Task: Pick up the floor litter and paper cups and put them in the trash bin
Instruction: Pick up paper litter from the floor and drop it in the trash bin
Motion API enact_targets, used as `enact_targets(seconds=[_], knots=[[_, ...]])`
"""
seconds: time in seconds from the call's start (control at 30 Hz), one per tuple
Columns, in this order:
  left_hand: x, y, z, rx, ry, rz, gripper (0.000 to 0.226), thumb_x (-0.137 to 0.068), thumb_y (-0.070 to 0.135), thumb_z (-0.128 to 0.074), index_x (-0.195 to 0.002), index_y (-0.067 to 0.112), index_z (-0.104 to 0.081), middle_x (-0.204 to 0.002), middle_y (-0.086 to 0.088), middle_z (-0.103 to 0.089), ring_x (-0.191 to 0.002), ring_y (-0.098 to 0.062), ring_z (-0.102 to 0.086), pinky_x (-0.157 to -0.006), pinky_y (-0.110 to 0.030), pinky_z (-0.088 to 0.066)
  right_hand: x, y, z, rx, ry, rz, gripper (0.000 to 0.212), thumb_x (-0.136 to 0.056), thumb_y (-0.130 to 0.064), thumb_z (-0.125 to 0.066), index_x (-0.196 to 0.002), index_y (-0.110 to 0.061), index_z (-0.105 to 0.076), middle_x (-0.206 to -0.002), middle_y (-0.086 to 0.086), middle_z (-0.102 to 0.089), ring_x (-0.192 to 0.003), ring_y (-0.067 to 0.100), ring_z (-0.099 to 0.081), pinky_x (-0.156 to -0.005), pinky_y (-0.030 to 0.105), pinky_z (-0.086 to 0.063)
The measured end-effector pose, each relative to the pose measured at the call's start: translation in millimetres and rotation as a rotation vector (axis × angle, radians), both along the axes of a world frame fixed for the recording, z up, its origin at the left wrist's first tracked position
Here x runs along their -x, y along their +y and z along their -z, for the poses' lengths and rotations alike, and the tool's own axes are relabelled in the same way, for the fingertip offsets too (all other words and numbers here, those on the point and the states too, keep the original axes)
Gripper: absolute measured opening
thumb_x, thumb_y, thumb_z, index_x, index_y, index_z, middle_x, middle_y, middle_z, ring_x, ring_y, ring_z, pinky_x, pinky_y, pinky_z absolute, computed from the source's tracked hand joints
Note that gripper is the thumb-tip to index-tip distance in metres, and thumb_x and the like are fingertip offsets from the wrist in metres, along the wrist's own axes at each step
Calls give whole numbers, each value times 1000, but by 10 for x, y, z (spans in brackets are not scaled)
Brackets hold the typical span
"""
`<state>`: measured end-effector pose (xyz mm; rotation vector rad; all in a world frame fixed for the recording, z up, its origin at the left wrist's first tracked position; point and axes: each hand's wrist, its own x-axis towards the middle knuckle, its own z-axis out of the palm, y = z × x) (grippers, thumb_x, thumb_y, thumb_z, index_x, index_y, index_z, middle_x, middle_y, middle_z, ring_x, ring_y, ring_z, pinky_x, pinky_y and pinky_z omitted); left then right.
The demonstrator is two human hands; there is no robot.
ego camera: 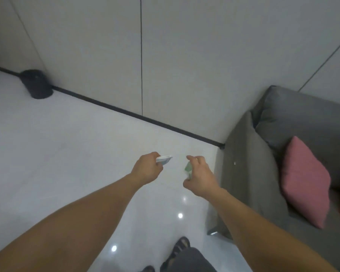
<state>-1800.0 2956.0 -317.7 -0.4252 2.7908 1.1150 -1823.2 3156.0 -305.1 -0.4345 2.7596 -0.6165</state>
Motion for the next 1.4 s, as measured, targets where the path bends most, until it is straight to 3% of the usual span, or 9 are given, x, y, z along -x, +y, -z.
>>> enact_targets(seconds=[0.17,0.4,0.73,1.0,1.4], knots=[[317,-797,26,6,0,-174,27,-88,20,-57,-115,18,-56,-102,-8,-64,-89,-29,-61,-78,-36,-53,714,-857,87,13,-16,-165,83,-75,-18,-69,-148,-21,-28,-143,2,-29,-125,24,-40,-99,30,-41],[844,-1912,-66,70,-38,-394,15,-87,20,-54,-100,16,-61,-91,-7,-66,-79,-25,-61,-66,-32,-49,1750,-2138,101,66,-22,-390,81,-75,-16,-67,-147,-20,-31,-142,2,-29,-124,24,-40,-95,29,-41],[1232,-3454,-36,62,-25,-668,18,-87,21,-58,-103,16,-62,-94,-7,-66,-84,-26,-61,-71,-33,-50,2627,-3998,75,31,1,-669,79,-76,-16,-64,-147,-21,-31,-142,1,-28,-124,23,-39,-91,25,-38],[1637,-5196,-11,66,8,-747,17,-86,20,-58,-103,16,-61,-95,-8,-66,-84,-27,-61,-68,-30,-48,3056,-5802,94,18,40,-749,79,-75,-17,-64,-147,-21,-31,-141,0,-29,-124,22,-40,-89,26,-39],[2487,-7192,-152,90,-9,-771,19,-87,21,-57,-105,18,-60,-94,-5,-65,-80,-25,-61,-65,-31,-50,3924,-7924,75,73,35,-791,77,-76,-15,-63,-146,-19,-31,-140,3,-29,-123,24,-41,-97,29,-41]])
